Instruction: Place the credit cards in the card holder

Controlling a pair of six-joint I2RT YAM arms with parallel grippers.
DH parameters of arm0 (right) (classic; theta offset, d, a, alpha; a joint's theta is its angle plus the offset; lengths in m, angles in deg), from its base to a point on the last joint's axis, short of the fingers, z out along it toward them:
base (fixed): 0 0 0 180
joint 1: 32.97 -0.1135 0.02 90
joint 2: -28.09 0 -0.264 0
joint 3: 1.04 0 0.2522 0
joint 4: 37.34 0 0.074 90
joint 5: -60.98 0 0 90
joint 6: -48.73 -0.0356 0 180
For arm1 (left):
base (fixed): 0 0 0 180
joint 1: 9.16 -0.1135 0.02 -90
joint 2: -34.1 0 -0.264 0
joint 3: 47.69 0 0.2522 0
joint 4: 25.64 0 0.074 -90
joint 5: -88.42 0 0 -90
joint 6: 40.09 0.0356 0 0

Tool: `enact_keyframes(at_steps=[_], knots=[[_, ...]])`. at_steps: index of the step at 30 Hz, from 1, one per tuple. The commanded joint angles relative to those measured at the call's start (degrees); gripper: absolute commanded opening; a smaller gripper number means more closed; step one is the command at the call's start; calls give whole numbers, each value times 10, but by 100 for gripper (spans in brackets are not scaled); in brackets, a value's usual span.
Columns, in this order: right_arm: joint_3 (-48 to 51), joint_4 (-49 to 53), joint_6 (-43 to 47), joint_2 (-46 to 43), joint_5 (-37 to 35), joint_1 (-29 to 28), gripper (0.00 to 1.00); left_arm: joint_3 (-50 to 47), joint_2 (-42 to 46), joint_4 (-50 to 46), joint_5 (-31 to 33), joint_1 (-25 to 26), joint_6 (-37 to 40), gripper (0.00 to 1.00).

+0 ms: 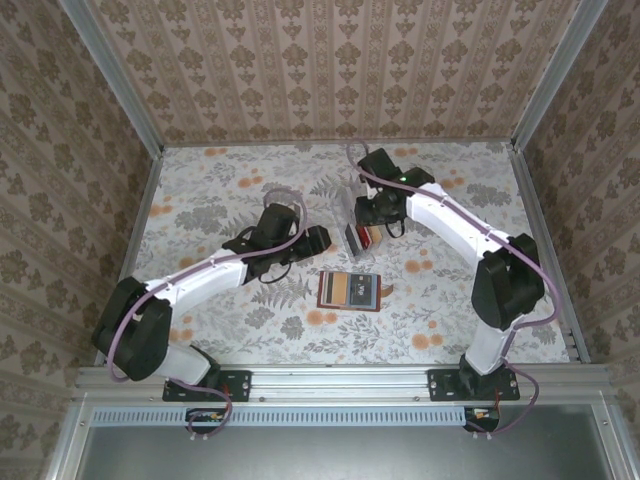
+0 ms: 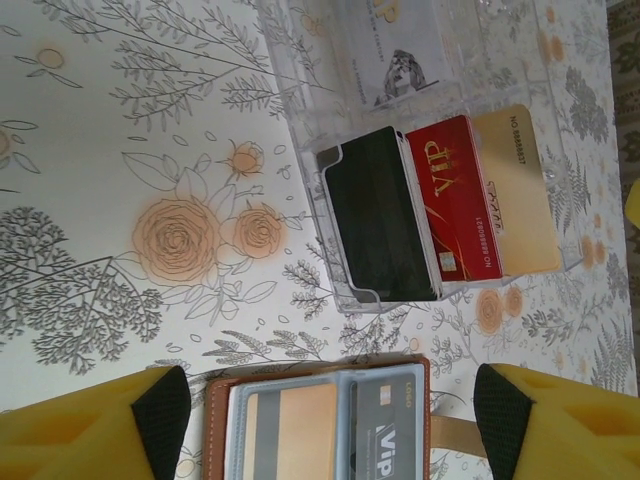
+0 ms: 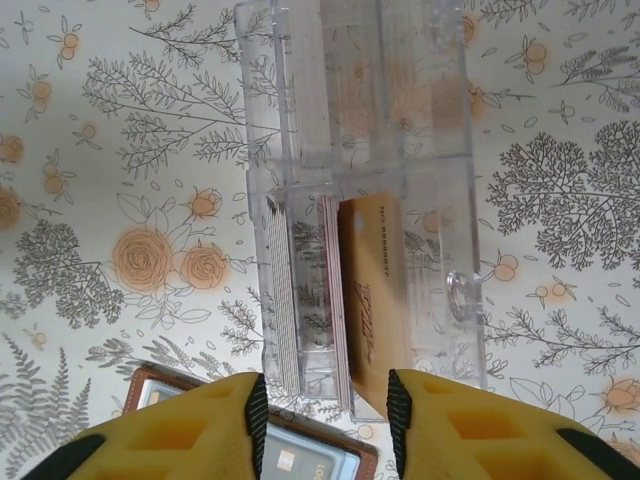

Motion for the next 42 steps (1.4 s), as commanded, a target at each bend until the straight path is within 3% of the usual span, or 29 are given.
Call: enact_keyframes(at_steps=[1, 9, 30, 42], knots=[[-36, 45, 11, 38, -84, -19, 37, -11, 21, -10, 20, -8, 7, 78], [-63, 70, 12, 89, -168, -61, 36, -37, 41, -4, 29, -20, -5, 78], [-103, 75, -4, 170, -186, -114, 42, -96, 102, -26, 89, -43, -44, 82], [-128, 93, 0, 229, -284, -136, 43, -118, 119, -24, 98, -53, -62, 83]])
